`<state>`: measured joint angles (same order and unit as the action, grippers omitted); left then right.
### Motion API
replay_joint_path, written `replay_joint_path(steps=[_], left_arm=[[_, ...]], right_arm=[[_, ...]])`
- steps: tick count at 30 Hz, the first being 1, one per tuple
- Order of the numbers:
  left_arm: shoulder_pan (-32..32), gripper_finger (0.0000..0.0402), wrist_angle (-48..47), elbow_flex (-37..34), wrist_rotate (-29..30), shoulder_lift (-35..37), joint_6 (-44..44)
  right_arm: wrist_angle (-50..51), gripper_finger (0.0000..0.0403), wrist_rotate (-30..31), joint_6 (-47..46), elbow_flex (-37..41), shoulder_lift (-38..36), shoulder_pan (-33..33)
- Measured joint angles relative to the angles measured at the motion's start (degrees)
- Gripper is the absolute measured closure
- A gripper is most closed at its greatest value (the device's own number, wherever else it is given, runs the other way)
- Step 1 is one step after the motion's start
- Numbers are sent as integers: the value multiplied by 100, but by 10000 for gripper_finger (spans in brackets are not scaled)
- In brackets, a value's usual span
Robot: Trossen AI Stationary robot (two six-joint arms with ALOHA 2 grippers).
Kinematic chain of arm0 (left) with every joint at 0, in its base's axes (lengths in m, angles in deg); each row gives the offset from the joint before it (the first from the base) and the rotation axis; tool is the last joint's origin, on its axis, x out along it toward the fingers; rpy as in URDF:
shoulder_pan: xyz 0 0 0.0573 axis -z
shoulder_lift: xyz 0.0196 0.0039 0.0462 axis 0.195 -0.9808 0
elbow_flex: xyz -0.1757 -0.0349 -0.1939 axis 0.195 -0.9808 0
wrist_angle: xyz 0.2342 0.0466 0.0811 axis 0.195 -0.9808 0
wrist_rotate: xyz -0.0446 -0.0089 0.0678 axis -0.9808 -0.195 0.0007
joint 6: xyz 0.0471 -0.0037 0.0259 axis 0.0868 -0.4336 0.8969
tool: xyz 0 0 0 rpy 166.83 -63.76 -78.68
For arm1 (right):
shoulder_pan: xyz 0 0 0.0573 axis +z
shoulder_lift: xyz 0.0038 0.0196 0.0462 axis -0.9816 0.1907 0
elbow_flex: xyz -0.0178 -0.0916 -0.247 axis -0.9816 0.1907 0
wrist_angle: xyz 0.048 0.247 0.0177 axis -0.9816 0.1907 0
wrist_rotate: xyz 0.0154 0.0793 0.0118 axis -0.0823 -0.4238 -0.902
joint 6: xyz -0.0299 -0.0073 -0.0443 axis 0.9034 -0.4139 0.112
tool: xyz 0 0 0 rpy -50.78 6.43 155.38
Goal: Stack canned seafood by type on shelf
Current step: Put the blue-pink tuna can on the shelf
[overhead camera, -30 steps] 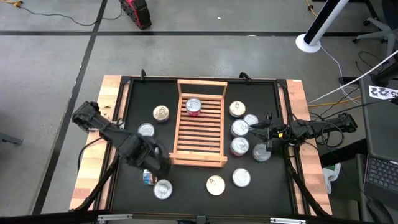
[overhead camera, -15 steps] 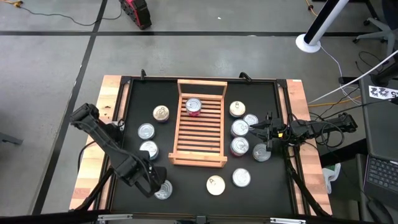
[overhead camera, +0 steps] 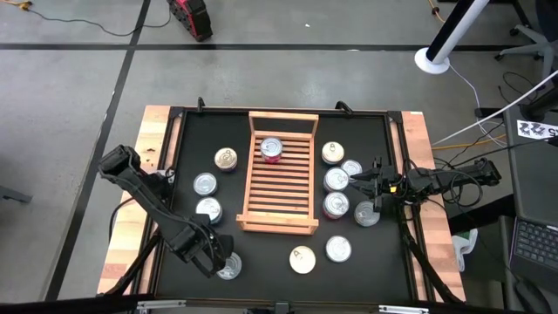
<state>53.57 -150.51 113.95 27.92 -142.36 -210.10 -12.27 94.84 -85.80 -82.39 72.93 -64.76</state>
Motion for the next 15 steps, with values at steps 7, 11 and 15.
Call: replay_joint_path(steps=[7, 11, 15], left_arm=[[7, 137, 770, -457, 6, 2, 0], [7, 137, 1057, -727, 11, 0, 0], [7, 137, 1182, -919, 11, 1, 110]], right_arm=[[0, 267, 0, 0, 0, -2, 0], [0, 267, 0, 1, 0, -2, 0], [0, 267, 0, 2, 2, 0, -2]])
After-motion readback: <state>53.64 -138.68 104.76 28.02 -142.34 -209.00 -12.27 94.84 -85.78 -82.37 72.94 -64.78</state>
